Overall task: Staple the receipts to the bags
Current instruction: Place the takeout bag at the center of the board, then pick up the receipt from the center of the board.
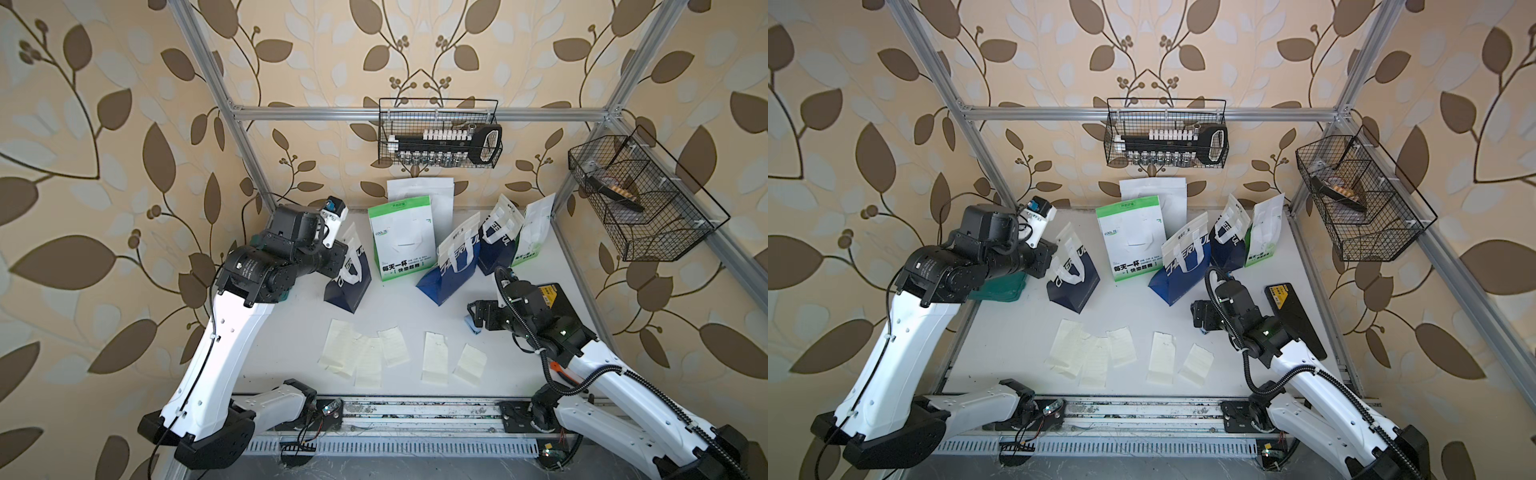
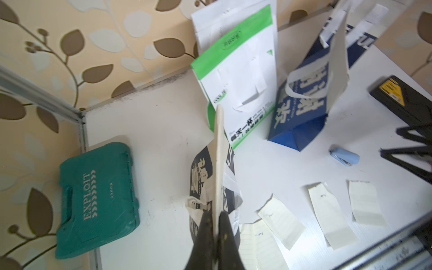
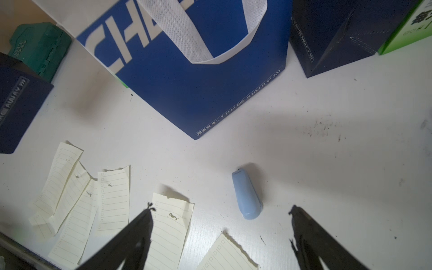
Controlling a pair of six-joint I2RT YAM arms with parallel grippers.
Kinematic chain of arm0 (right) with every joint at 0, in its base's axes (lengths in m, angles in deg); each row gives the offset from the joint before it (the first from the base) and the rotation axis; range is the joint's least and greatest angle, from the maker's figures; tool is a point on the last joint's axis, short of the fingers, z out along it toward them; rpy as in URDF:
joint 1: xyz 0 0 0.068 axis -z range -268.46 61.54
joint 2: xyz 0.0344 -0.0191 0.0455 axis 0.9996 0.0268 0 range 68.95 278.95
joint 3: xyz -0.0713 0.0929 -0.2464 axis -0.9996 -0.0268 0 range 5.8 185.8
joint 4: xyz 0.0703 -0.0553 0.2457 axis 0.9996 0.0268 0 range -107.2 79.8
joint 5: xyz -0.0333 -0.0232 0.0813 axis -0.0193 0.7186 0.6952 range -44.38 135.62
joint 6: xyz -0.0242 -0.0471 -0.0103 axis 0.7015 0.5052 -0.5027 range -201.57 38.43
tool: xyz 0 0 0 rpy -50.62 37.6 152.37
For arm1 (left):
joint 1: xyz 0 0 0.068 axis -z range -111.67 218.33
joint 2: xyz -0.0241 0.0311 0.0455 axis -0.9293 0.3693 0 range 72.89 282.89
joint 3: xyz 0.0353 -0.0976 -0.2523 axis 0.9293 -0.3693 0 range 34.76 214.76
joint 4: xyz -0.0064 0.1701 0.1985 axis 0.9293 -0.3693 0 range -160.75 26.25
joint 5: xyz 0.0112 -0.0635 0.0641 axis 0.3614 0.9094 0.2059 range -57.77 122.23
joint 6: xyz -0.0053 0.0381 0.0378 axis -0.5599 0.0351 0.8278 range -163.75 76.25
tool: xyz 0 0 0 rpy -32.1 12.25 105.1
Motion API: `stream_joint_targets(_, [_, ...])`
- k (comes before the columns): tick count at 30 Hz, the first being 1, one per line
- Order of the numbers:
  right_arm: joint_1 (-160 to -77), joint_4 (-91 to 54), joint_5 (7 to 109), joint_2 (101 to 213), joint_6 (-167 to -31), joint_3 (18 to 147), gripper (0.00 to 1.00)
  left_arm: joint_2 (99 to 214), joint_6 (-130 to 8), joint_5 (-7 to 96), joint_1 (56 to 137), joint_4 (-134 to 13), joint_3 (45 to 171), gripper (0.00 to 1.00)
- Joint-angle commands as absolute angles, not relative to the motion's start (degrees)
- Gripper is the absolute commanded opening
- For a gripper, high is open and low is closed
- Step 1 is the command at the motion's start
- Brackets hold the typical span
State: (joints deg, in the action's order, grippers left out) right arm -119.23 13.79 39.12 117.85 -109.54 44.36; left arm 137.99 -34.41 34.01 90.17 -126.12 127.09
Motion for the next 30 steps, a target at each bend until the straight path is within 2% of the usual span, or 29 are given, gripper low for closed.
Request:
stream_joint_targets(1, [-119.5, 13.8, 39.7, 116.8, -108.8, 43.1, 0.92, 133.4, -28.6, 43.3, 90.8, -114.6, 119.9, 0.0])
stream_joint_targets(6, [-119.5, 14.5, 40.0, 116.5, -108.7, 43.0, 0.92, 136.6, -26.6, 50.2, 90.8, -108.2, 115.8, 0.0])
stream_joint_targets(14, [-120.0, 14.0, 44.3, 117.5, -109.4, 42.1, 0.91, 143.9, -24.4, 51.4, 90.8, -106.1, 117.1, 0.0])
stream_joint_targets(22, [-127.8, 4.9, 53.2, 128.4, -115.0, 39.8, 0.71, 145.4, -23.5, 52.6, 90.8, -105.4, 114.2, 0.0])
stream_joint_targets(30, [-134.1, -1.0, 49.0, 141.5, -118.6, 39.5, 0.53, 146.2, -22.9, 53.2, 90.9, -104.8, 112.7, 0.0])
